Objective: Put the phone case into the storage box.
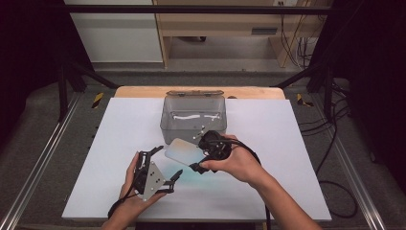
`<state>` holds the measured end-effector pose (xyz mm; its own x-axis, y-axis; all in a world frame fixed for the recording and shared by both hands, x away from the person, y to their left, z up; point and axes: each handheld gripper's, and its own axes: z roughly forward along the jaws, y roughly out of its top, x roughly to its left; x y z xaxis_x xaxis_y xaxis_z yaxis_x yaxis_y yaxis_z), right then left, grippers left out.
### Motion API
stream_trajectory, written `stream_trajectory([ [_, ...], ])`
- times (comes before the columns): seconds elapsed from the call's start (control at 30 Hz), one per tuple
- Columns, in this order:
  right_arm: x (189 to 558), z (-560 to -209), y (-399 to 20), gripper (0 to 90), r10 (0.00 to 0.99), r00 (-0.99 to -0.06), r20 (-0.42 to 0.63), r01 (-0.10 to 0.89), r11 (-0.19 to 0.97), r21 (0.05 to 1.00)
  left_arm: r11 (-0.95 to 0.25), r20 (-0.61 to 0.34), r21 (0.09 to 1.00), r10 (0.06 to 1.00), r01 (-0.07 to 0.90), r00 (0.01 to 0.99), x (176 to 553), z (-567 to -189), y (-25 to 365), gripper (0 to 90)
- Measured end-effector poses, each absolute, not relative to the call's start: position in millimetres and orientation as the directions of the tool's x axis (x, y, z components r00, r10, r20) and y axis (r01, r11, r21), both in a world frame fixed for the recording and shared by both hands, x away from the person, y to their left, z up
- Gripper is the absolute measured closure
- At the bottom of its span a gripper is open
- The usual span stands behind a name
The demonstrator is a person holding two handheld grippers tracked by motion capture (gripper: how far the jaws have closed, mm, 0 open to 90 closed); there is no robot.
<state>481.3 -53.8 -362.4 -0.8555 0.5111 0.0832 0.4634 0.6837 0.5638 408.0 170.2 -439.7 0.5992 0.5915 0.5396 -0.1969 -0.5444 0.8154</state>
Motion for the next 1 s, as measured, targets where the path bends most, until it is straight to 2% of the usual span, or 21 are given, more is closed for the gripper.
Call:
stream_trajectory([
  [1.0,481.2,-361.5,-49.6,17.6,0.496,-0.864,0.09,0.456,0.693,0.559,-0.573,0.575,0.79,0.571,-0.217,0.585,407.1,-440.8,167.6,7.4],
])
